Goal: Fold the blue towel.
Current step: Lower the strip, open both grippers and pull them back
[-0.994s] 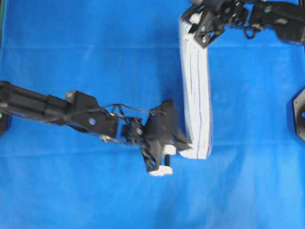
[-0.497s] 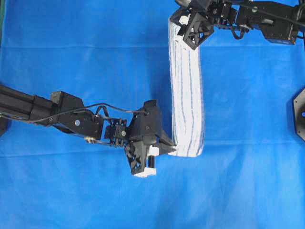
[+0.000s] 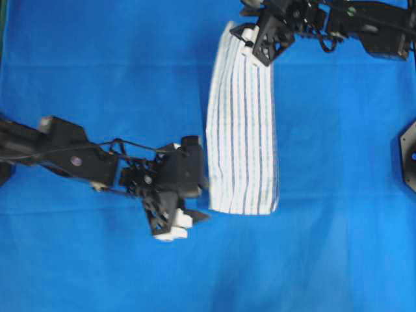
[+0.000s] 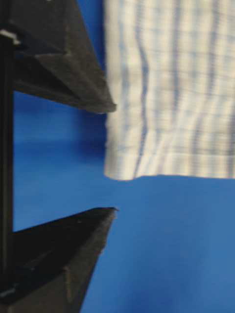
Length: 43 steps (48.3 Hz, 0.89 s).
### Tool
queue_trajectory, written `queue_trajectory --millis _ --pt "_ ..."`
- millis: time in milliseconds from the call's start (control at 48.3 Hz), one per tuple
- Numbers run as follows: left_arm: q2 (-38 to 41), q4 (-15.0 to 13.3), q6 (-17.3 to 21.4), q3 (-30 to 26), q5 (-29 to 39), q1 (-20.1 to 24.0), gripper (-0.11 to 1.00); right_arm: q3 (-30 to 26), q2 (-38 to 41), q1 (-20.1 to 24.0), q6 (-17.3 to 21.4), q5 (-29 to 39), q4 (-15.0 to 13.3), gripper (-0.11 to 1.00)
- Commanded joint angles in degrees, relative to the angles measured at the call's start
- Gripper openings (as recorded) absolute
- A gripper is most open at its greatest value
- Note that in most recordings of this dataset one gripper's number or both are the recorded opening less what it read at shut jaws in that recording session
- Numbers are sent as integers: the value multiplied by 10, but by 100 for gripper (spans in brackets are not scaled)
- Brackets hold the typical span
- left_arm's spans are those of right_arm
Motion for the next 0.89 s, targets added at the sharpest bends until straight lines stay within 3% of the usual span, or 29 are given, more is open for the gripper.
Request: queue_trajectory --millis 0,186,352,684,870 --pt "-64 2 2 12 30 -2 70 7 -41 -1 0 4 -3 55" --pt "-151 3 7 59 17 17 70 69 -113 6 1 12 -3 53" --pt "-178 4 16 94 -59 72 70 143 -187 37 11 10 -2 53" --pt "-183 4 120 118 -170 166 70 236 -312 171 29 5 11 53" --pt "-175 4 133 118 -176 188 70 255 -334 185 36 6 9 53"
